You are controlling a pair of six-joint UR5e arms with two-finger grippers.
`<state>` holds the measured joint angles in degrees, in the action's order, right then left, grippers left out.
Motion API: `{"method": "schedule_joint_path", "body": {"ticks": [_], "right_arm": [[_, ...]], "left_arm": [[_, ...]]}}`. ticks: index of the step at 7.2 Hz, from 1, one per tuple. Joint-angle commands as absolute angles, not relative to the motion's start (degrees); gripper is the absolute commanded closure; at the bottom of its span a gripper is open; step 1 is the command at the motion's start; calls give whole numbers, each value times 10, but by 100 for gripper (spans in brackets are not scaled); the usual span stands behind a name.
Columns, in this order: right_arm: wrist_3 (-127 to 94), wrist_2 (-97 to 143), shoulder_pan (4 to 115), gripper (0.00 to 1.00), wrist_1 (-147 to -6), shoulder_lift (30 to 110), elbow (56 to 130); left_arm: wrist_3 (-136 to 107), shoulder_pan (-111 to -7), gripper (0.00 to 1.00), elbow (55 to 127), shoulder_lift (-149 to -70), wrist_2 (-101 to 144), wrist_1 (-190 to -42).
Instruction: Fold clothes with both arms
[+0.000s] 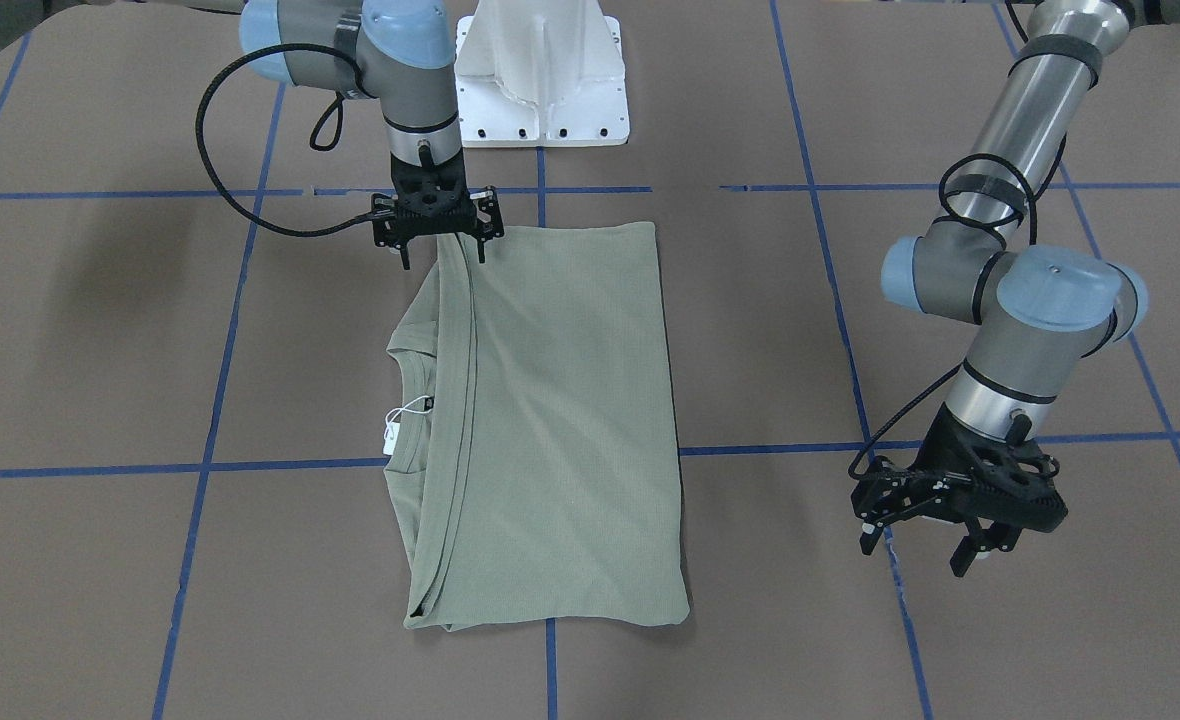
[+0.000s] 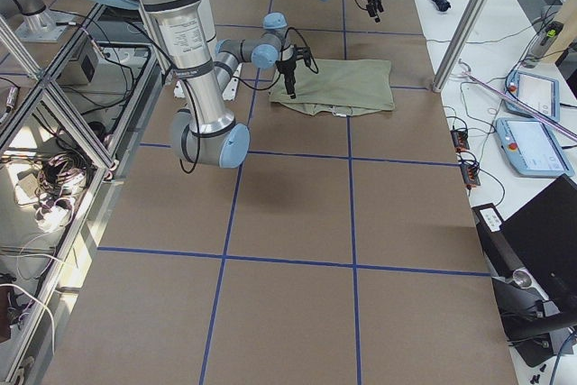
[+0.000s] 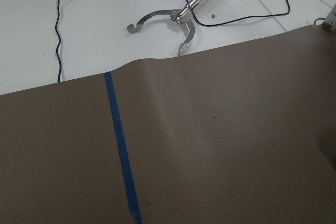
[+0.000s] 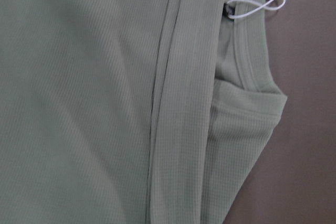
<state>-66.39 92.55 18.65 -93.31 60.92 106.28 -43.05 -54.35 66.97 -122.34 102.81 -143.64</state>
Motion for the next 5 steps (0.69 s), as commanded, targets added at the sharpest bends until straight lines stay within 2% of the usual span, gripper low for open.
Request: {"method": "schedule_joint_path", "body": {"ticks": [1, 2, 4, 5], "right_arm": [[-636, 926, 152, 0, -957, 609, 1061], [-638, 922, 144, 0, -957, 609, 1062], [-635, 917, 144, 89, -958, 610, 1062], [-628, 917, 145, 91, -959, 610, 1063]], "left_arm": [[-439, -537, 0, 668, -1223, 1027, -1446], [-446, -532, 0, 668, -1223, 1027, -1448], [-446, -529, 0, 667, -1222, 1027, -1451], [-446, -529, 0, 668, -1219, 1027, -1452]]}}
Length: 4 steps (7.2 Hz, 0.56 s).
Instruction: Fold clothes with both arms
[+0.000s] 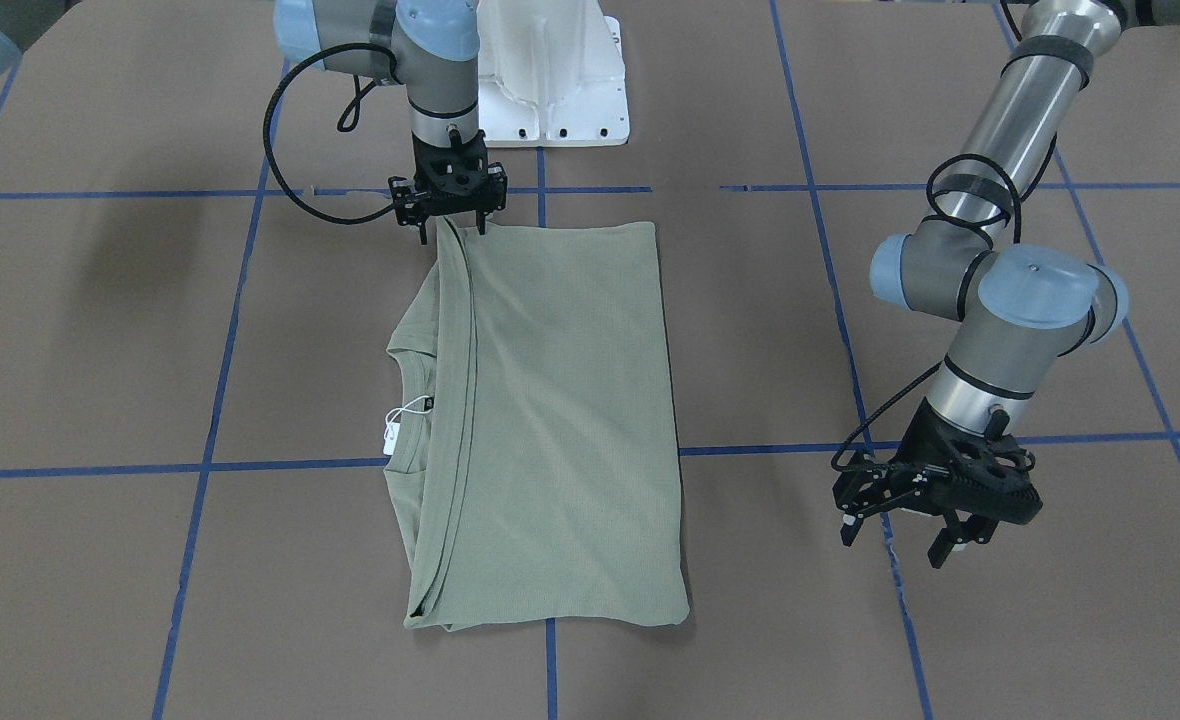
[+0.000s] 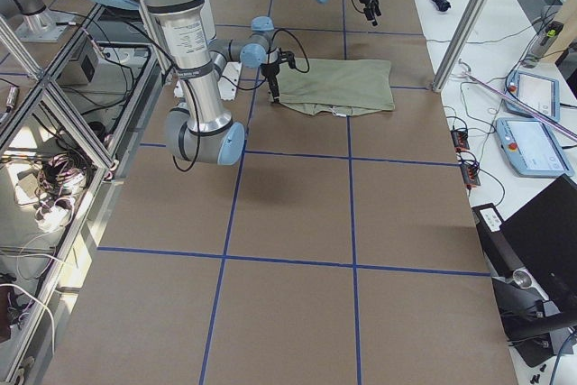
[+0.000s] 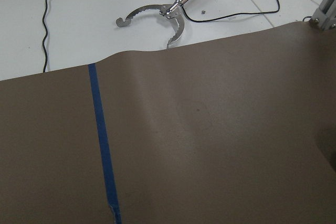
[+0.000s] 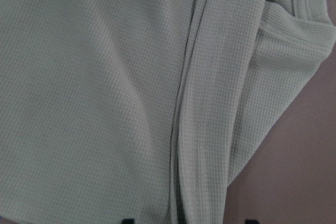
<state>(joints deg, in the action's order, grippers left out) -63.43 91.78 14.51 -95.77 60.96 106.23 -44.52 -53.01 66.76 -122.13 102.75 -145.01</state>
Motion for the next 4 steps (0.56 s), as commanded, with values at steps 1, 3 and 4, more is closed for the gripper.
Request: {"method": "schedule_joint_path", "body": {"ticks": [1, 3, 4], "right_arm": [[-626, 916, 147, 91, -959, 610, 1063], [-626, 916, 154, 94, -959, 610, 1065], [-626, 916, 156, 94, -960, 611, 1066]], "left_arm": [[-446, -528, 0, 668, -1219, 1027, -1452], [-446, -527, 0, 667, -1218, 1027, -1456], [-446, -526, 0, 667, -1218, 1027, -1461]]}}
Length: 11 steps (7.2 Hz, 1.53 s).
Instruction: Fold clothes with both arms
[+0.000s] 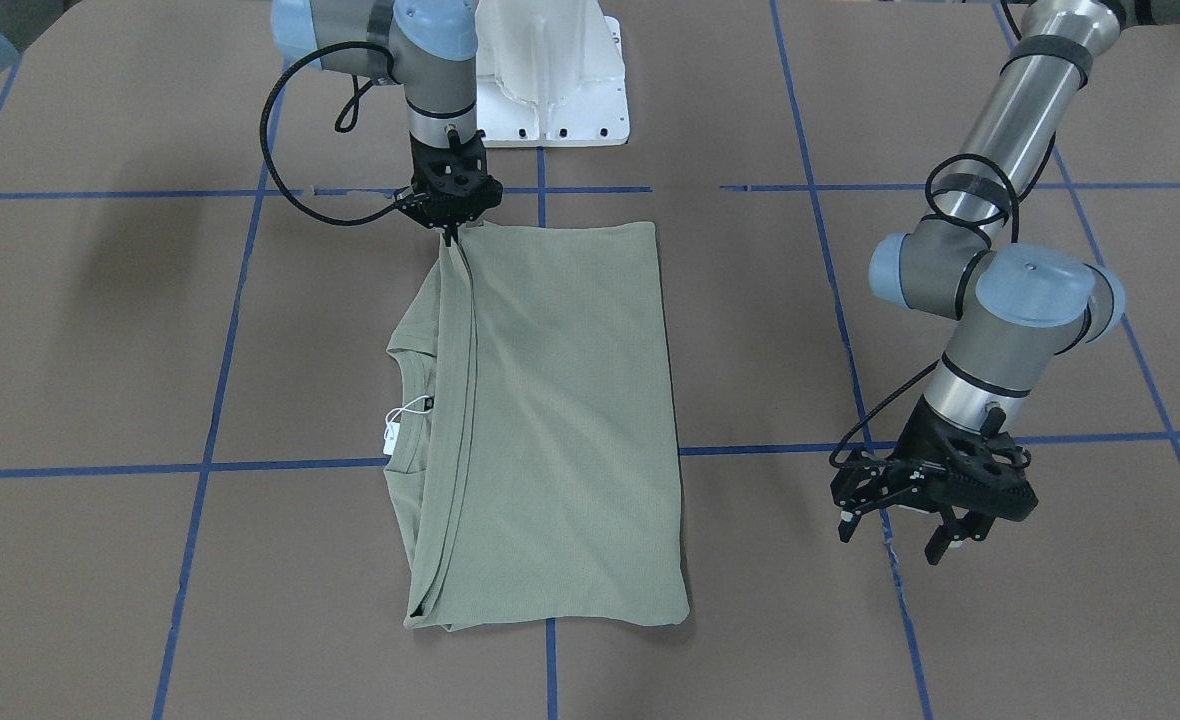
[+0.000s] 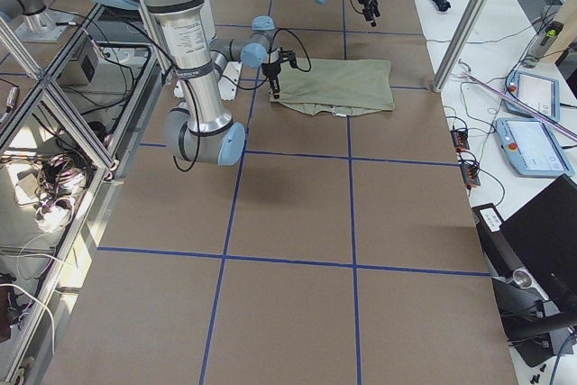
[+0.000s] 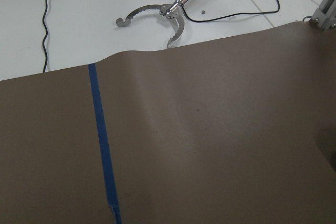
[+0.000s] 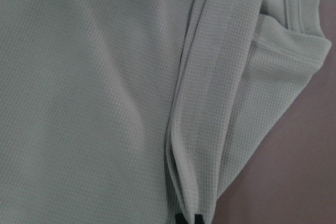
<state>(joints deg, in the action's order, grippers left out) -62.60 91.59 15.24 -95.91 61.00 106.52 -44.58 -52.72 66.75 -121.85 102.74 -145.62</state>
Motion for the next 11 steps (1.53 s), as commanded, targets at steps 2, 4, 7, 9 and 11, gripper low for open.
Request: {"method": "schedule_joint_path", "body": {"ticks": [2, 4, 7, 9, 11], "right_arm": [[-627, 916, 156, 88, -962, 611, 1076], [-642, 897, 163, 100, -960, 622, 1096], [-907, 834, 101, 99, -940, 676, 1137], [-1017, 724, 26, 60, -829, 744, 1132], [-1006, 708, 31, 0, -808, 745, 1136]], "left_arm": [[-446, -524, 0, 668, -1206, 1027, -1476], [-457, -519, 0, 668, -1206, 1027, -1478], [-457, -518, 0, 668, -1206, 1027, -1478], [-458, -517, 0, 668, -1206, 1027, -1478], [-457, -517, 0, 669, -1206, 1027, -1478]]}}
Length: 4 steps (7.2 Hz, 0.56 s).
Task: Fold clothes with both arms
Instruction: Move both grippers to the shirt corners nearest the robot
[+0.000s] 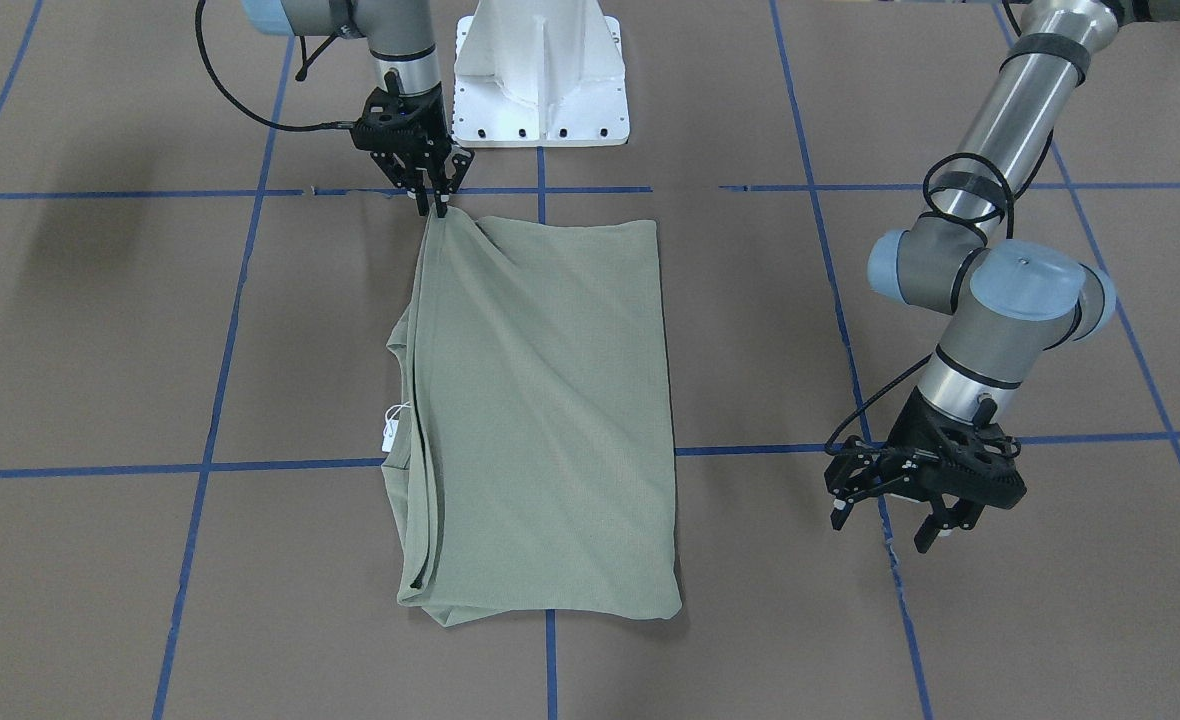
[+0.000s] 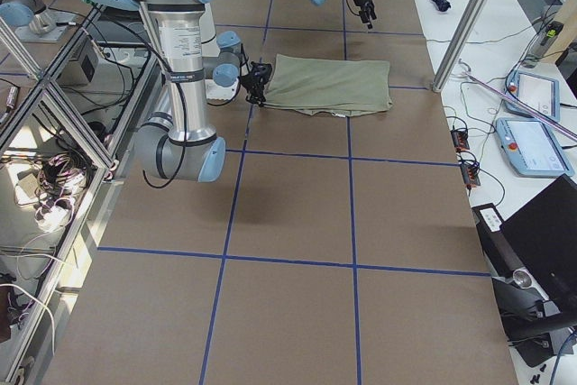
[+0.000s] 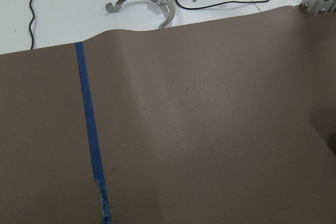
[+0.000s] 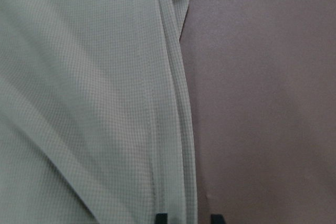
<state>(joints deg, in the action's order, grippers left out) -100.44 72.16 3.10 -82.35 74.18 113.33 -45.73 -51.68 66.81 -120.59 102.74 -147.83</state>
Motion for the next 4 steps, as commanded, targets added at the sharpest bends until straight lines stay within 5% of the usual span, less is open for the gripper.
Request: {"method": "schedule_joint_path", "body": {"ticks": [1, 4], "right_arm": [[-966, 716, 52, 0, -809, 736, 1144], [-925, 771, 126, 0, -762, 715, 1154]], "left_arm": [[-457, -517, 0, 669, -1206, 1027, -1478], [-542, -517, 0, 703, -1206, 1091, -1472]]}}
